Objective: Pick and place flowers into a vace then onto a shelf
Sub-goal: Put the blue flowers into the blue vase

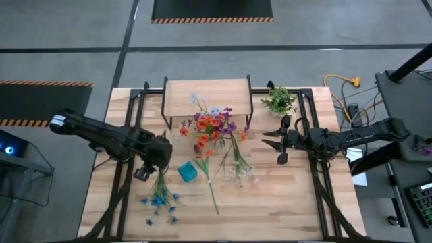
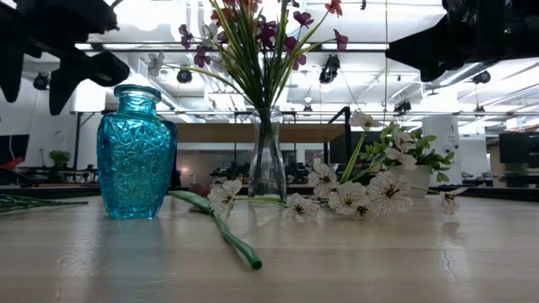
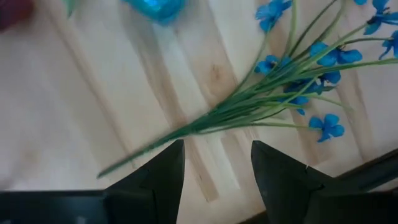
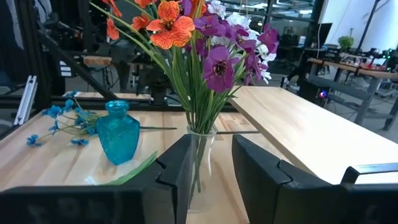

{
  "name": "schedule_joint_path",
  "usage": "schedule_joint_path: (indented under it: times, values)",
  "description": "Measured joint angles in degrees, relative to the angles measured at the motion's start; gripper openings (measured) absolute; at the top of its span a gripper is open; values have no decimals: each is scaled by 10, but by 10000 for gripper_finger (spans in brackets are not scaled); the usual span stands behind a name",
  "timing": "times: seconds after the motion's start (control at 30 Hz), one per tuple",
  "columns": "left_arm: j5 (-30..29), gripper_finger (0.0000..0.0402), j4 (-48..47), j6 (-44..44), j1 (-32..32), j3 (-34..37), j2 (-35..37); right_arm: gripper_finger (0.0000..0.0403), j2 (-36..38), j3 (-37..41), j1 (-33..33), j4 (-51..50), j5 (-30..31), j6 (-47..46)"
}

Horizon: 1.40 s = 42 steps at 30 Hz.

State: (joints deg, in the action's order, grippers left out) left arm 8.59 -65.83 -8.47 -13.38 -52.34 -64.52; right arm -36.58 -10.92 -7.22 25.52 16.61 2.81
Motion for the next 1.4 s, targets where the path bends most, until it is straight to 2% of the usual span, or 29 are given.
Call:
schedule_joint_path:
  times: [0.33, 0.5, 0.77, 1.03, 1.4]
  values:
    - [-57, 168, 24, -11, -93, 24, -4, 104, 0, 1, 0, 0, 0, -2]
    - [-90, 168, 68, -37, -130, 43, -5, 98, 0, 1, 0, 0, 0, 4]
    - [-98, 168, 129, -37, -136, 105, -8, 102, 0, 1, 0, 0, 0, 3]
    - [-110, 168, 138, -72, -136, 80, -62, 94, 0, 1, 0, 0, 0, 2]
    - [-71, 168, 131, -71, -137, 30, -181, 101, 0, 1, 0, 0, -1, 3]
